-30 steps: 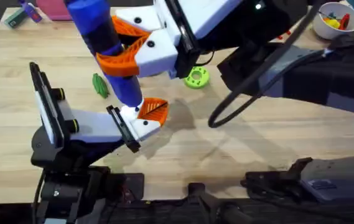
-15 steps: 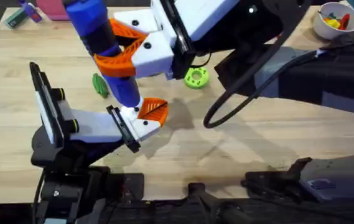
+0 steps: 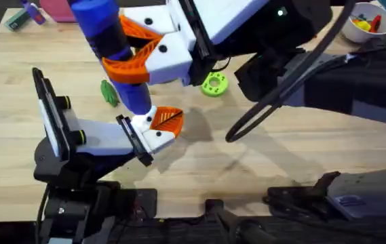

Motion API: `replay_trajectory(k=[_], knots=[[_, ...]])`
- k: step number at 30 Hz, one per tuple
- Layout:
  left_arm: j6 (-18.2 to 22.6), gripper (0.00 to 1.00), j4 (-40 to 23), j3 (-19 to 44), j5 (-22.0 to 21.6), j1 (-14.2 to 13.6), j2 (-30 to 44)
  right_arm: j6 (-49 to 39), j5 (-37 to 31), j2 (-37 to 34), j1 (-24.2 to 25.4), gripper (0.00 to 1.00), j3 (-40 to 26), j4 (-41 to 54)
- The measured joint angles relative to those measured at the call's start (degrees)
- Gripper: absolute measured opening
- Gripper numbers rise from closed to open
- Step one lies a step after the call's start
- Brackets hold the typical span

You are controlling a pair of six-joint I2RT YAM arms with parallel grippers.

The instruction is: Pick up the gripper from the table and insert it into the empty holder that is missing its gripper. Then pick up a screw, insert it into the mounting hole, and use the screwdriver to tighten it. Finally, clean up the table by picking up the vegetable and placing it into the bucket.

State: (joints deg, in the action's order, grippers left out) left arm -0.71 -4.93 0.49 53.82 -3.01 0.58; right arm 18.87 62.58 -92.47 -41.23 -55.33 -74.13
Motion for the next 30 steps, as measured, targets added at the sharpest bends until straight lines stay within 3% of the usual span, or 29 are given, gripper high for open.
replay_trajectory(k=[23, 30], knots=[[0.00, 0.008, 0.00, 0.00, 0.00, 0.00, -0.02, 0.02, 3.15, 0.00, 0.00, 0.024, 0.00, 0.24], [-0.03, 0.008, -0.02, 0.00, 0.04, 0.00, 0.00, -0.95, 3.00, 0.53, 0.00, 0.024, 0.00, 4.03]])
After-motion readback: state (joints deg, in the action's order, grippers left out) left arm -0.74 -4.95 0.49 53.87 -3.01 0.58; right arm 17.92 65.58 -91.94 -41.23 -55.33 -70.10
